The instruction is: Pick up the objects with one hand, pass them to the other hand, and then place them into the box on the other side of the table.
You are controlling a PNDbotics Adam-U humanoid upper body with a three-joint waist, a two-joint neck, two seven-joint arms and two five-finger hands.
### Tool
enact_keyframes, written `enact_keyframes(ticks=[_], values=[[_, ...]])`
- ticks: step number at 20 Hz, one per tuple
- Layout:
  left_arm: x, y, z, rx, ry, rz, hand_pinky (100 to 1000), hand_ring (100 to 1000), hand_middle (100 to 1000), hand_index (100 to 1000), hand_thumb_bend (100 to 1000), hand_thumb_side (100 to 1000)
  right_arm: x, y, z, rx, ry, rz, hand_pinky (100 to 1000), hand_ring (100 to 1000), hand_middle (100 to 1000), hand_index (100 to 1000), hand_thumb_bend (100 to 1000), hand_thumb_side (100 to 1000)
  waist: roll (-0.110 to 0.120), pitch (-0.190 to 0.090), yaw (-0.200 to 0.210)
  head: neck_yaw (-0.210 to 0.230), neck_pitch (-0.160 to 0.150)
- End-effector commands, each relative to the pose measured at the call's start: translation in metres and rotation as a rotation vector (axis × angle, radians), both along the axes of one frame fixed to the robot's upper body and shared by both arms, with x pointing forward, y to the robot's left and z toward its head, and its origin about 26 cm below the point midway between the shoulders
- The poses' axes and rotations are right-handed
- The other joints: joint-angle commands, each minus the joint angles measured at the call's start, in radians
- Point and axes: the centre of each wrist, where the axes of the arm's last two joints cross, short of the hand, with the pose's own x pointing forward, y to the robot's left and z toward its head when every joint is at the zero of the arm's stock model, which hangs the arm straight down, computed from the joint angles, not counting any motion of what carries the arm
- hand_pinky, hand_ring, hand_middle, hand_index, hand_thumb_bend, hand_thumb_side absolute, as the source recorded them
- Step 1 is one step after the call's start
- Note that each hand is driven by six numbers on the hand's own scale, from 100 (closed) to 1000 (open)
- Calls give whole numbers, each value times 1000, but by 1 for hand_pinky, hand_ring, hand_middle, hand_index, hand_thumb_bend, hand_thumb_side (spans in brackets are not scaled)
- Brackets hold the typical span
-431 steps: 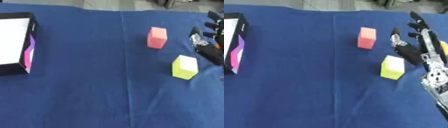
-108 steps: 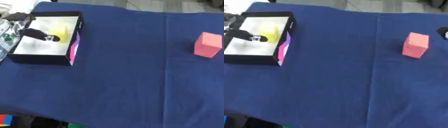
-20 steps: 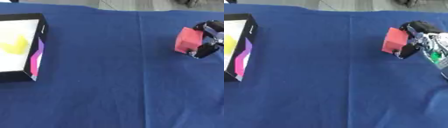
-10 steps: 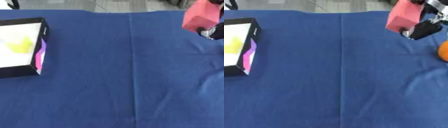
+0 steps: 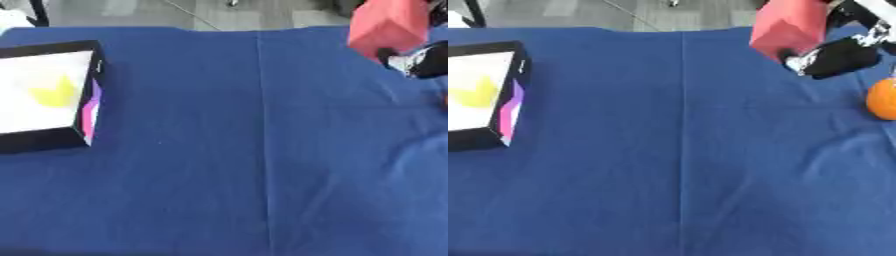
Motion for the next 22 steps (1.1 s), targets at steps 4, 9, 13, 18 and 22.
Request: enact_keyframes(ticks=[4, 9, 13, 18, 22], values=[[-7, -11, 20, 220, 101, -114, 816, 788, 780, 873, 100, 675, -5, 46, -27, 80, -121, 24, 800, 575, 408, 559, 100, 100, -4, -43, -8, 35, 29], [-8, -28, 25, 452, 261, -213, 830, 810, 805, 902, 100, 668, -10, 73, -42, 138, -175, 45, 797, 573, 407, 558, 100, 100, -7, -58, -11, 38, 49], [-9, -45, 27, 604, 373, -251, 843, 827, 824, 922, 169, 671, -14, 89, -47, 188, -192, 44, 794, 572, 405, 557, 100, 100, -9, -66, -13, 32, 62], [-10, -70, 21, 716, 488, -283, 852, 838, 836, 933, 259, 676, -19, 106, -54, 235, -176, 53, 790, 568, 404, 556, 100, 100, -3, -67, -2, 16, 66], [-10, -89, 12, 774, 538, -289, 865, 853, 856, 952, 328, 651, -24, 115, -60, 244, -174, 70, 788, 565, 402, 554, 100, 100, 1, -63, 6, 9, 60]])
